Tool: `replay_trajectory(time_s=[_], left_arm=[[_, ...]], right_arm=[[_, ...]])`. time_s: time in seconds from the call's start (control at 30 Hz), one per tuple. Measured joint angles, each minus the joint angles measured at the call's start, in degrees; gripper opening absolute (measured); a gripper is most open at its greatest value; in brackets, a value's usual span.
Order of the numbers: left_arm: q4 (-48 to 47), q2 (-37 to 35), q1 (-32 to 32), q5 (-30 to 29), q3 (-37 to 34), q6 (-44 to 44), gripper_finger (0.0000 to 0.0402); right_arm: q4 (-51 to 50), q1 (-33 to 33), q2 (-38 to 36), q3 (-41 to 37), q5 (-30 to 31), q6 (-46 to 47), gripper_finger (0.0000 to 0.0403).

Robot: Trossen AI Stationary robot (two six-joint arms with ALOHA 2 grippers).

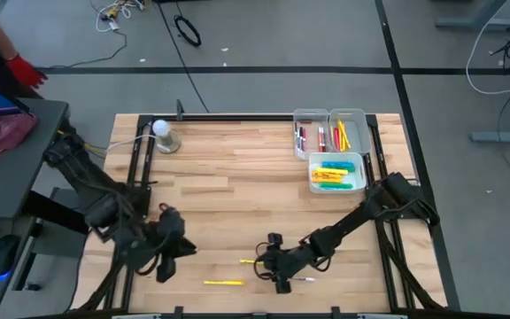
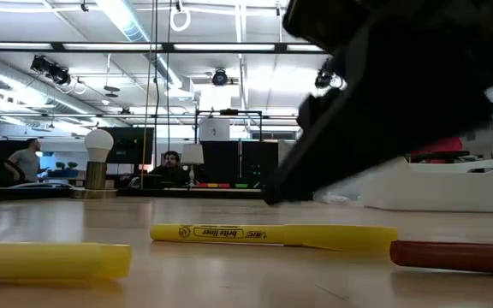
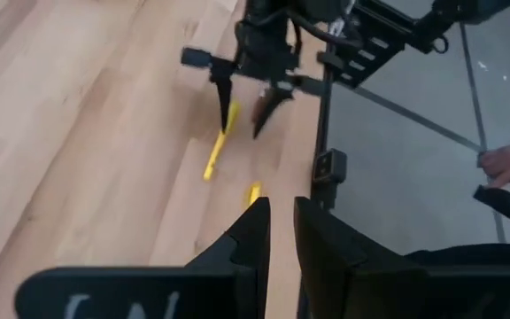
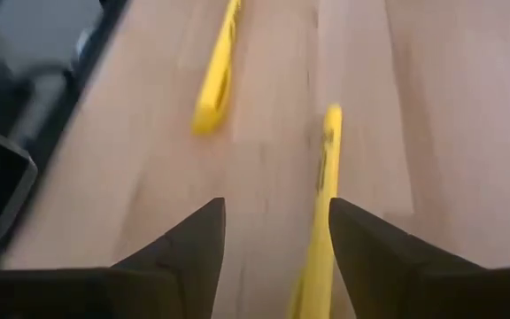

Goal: Pick & Place Markers
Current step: Put the yellow pen into the gray bin

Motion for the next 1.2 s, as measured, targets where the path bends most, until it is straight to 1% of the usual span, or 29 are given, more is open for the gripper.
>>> replay_trajectory(time_s=[0.2,0.37,0.43,0.53,0.67,0.73,0.77,0.9,1.0,1.07,1.2], left_arm=[[-1.0,0.0,-6.2,-5.6,0.0,-5.2,0.0057],[-1.4,0.0,-8.6,-9.5,0.0,-7.2,0.0057],[-1.4,0.0,-8.8,-10.3,0.0,-8.2,0.0057],[-1.4,0.0,-8.5,-11.1,0.0,-9.3,0.0057],[-1.4,0.0,-7.6,-12.5,0.0,-9.5,0.0057],[-1.4,0.0,-6.9,-13.2,0.0,-9.5,0.0057],[-1.4,0.0,-6.5,-13.4,0.0,-9.5,0.0057],[-1.4,0.0,-4.5,-14.2,0.0,-9.5,0.0057],[-1.4,0.0,-3.0,-15.6,0.0,-9.3,0.0057],[-1.5,0.0,-1.9,-16.9,0.0,-9.3,0.0057],[-2.1,0.0,1.0,-19.8,0.0,-8.7,0.0057]], right_arm=[[-1.1,-0.9,2.0,0.0,0.0,-1.9,0.0196],[-1.8,-1.3,3.8,0.2,0.9,-2.1,0.0179],[-2.4,-1.4,4.0,0.2,1.6,-2.0,0.0160],[-4.1,-1.5,4.1,0.3,2.5,-1.8,0.0119],[-6.1,-2.5,4.1,0.3,2.1,0.0,0.0052],[-6.5,-3.3,4.1,0.3,1.4,1.2,0.0025],[-6.6,-3.7,3.8,0.3,1.4,1.8,0.0019],[-8.5,-6.0,0.8,-0.1,2.4,8.3,0.0019],[-12.4,-8.4,-3.8,-0.5,3.3,15.0,0.0024],[-15.5,-10.3,-8.5,-0.3,3.9,18.1,0.0022],[-20.1,-14.6,-18.1,-0.3,4.7,17.0,0.0014]])
